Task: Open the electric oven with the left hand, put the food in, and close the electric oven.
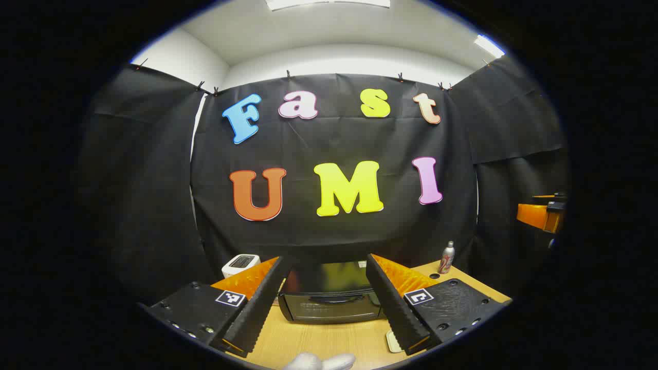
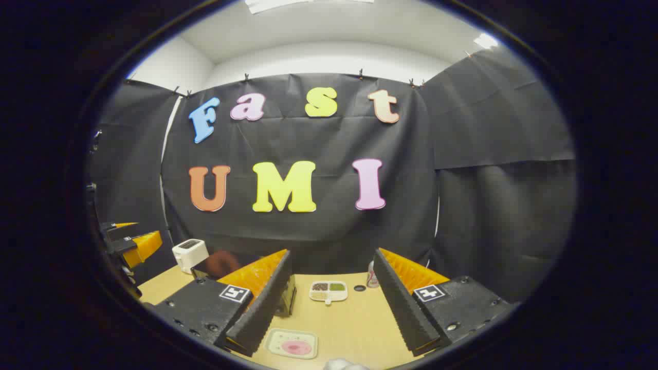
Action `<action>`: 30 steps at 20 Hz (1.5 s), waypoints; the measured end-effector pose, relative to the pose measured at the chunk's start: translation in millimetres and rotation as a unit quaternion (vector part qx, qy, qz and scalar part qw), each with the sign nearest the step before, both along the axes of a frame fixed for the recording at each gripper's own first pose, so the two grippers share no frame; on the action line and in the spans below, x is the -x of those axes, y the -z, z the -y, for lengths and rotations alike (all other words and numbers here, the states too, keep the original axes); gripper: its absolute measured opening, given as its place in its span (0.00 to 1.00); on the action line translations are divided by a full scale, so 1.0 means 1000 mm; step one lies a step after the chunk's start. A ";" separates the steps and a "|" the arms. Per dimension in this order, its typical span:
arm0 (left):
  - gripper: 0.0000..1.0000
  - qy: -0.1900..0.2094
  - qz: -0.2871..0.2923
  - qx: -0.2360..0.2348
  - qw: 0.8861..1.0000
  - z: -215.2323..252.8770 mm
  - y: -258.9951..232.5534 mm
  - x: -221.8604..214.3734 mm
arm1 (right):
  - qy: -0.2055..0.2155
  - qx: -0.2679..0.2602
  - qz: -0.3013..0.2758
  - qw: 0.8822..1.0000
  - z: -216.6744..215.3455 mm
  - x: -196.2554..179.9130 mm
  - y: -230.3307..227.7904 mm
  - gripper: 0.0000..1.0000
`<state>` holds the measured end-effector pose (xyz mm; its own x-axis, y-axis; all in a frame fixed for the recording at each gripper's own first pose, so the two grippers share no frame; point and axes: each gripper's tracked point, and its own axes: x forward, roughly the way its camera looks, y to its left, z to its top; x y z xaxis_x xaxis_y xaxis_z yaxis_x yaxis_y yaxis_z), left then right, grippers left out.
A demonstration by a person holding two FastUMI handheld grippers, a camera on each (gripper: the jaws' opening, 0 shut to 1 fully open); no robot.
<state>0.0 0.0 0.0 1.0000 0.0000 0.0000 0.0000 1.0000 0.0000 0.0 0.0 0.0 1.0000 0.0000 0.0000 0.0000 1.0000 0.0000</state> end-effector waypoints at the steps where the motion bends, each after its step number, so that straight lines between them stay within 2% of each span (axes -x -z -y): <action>1: 0.96 0.003 0.000 0.002 1.000 0.001 0.000 -0.001 | 0.002 0.000 -0.001 1.000 0.001 0.000 0.001 0.97; 2: 0.96 0.007 0.000 0.006 1.000 0.003 0.001 -0.002 | 0.004 -0.002 -0.003 1.000 0.001 0.001 0.001 1.00; 3: 0.96 0.008 -0.001 0.008 1.000 0.004 0.002 -0.003 | 0.004 -0.004 -0.005 1.000 0.001 0.001 0.002 0.97; 4: 0.96 0.008 -0.002 0.009 1.000 0.003 0.003 -0.005 | 0.002 -0.006 -0.003 1.000 0.000 0.002 0.000 1.00; 6: 0.96 0.009 -0.006 0.009 1.000 0.004 0.007 -0.007 | 0.004 -0.002 -0.002 1.000 0.000 0.003 0.000 0.97; 12: 0.96 0.024 -0.008 0.018 1.000 0.018 0.021 -0.026 | 0.011 0.005 -0.001 1.000 0.005 0.001 -0.005 1.00; 13: 0.96 0.027 -0.009 0.018 0.999 0.022 0.026 -0.031 | 0.010 0.010 0.001 1.000 0.005 0.001 -0.007 0.97; 19: 0.96 0.040 -0.038 0.022 0.998 0.044 0.076 -0.070 | 0.024 0.021 -0.001 0.999 0.017 0.002 -0.014 0.98; 20: 0.96 0.036 -0.045 0.017 0.998 0.043 0.089 -0.079 | 0.028 0.025 -0.002 0.999 0.020 0.004 -0.014 1.00; 23: 0.97 0.033 -0.083 0.020 0.996 0.047 0.130 -0.101 | 0.037 0.039 -0.008 0.999 0.025 0.007 -0.014 0.97; 28: 0.97 0.019 -0.110 0.016 0.994 0.036 0.169 -0.147 | 0.055 0.039 -0.024 0.997 0.033 0.010 -0.008 1.00; 30: 0.97 0.016 -0.113 0.012 0.993 0.034 0.178 -0.160 | 0.062 0.036 -0.031 0.997 0.036 0.011 -0.004 0.98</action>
